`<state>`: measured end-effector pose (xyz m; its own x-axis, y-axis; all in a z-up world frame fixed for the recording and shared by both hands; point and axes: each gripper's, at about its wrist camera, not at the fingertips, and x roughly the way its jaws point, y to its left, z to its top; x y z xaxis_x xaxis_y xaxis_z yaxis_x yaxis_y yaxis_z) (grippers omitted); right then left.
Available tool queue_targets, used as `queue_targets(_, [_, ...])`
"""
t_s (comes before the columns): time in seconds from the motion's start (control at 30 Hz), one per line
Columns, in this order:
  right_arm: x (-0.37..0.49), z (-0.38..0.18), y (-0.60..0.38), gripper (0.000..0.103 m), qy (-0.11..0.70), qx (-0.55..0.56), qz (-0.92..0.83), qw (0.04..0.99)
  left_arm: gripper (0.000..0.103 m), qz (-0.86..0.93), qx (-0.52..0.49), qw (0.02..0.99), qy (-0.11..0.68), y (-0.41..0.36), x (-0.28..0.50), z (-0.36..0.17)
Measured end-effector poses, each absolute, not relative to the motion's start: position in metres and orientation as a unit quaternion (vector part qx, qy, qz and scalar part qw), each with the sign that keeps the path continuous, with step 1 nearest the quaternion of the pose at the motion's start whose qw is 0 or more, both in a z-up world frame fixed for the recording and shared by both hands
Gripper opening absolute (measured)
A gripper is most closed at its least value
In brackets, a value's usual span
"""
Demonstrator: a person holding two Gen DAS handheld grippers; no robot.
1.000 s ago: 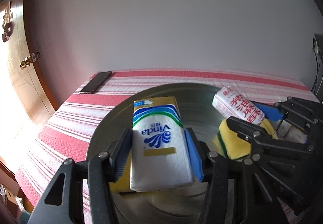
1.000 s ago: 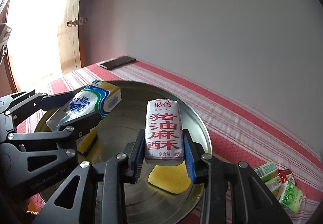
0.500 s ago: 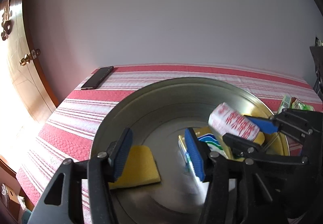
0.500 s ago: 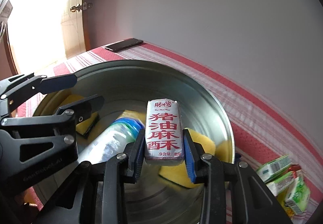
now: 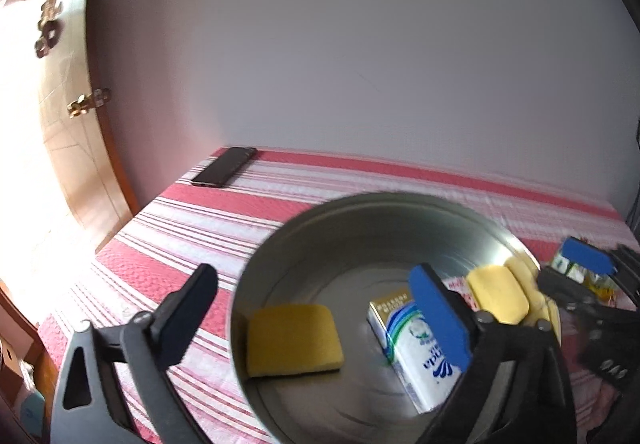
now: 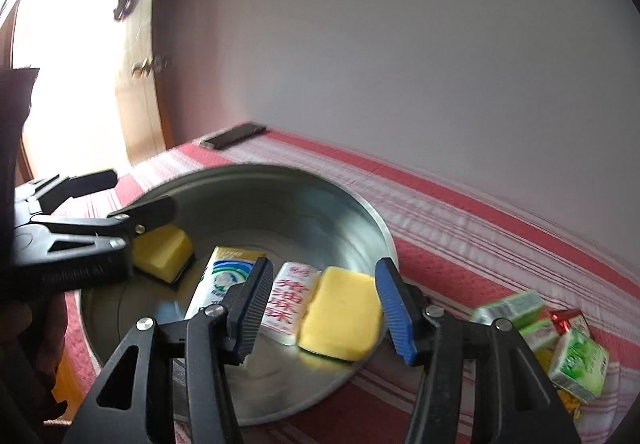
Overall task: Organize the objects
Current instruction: 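Open both grippers to drop the two packs into the metal pot, then move the right gripper to the floral packet and close on it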
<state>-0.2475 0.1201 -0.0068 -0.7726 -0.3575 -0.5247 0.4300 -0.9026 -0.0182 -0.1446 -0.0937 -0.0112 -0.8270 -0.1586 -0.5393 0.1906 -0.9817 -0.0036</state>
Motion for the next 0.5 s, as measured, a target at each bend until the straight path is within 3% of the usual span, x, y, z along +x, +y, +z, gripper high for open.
queue_targets(0.13, [-0.235,0.002,0.151,0.067,0.034,0.243,-0.950,0.196,0.100,-0.957,0.273,0.082,0.045,-0.092,-0.141,-0.005])
queue_targets(0.5, [-0.198,-0.012,0.267,0.067,0.006,0.248,-0.964,0.097,0.100,-0.969,0.248,-0.012,0.003,0.014,-0.119,-0.007])
